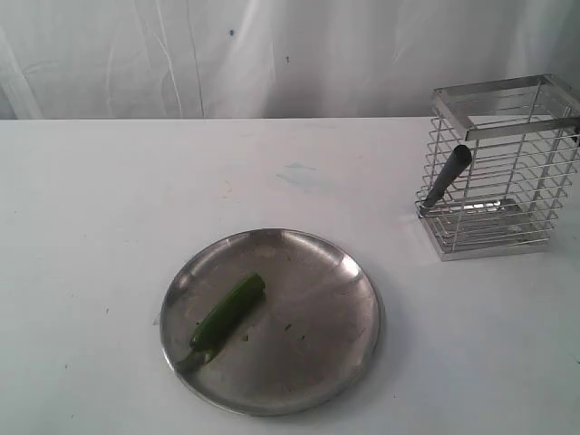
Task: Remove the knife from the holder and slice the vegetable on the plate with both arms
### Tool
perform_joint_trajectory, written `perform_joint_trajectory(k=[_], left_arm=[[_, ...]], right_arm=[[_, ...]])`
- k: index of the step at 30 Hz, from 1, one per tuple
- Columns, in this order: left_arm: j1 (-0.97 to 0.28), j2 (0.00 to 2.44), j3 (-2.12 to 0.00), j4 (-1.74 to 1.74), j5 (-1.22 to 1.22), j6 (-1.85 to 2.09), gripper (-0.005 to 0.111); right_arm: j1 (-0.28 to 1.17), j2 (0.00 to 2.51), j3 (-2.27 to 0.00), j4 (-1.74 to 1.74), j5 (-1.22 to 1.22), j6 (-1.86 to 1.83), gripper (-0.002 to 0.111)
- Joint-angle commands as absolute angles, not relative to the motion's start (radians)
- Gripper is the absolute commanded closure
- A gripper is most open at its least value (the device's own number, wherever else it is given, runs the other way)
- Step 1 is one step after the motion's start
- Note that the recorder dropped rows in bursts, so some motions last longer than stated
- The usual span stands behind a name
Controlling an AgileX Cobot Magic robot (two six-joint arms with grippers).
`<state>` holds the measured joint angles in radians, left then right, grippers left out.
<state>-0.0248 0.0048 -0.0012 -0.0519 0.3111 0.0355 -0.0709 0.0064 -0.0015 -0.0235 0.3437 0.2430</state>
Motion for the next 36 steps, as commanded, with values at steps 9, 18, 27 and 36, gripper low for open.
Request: perform_joint_trajectory(k=[9,18,27,36], left_arm=[[-0.033,0.000,0.000,-0.050,0.333,0.036,0.107],[-0.033,0.000,0.000,-0.050,0.333,0.036,0.107],[-0.033,0.000,0.000,-0.050,0.333,0.036,0.107],[-0.033,0.000,0.000,-0.050,0.333,0.036,0.107]], right_arm=[[-0.080,0.000,0.000,0.077,0.006,0.274,0.108],[-0.080,0.000,0.000,0.079,-0.479,0.274,0.108],[-0.080,0.000,-0.186,0.034,-0.972,0.379,0.108],[-0.080,0.334,-0.641,-0.530,-0.520,0.411,0.108]])
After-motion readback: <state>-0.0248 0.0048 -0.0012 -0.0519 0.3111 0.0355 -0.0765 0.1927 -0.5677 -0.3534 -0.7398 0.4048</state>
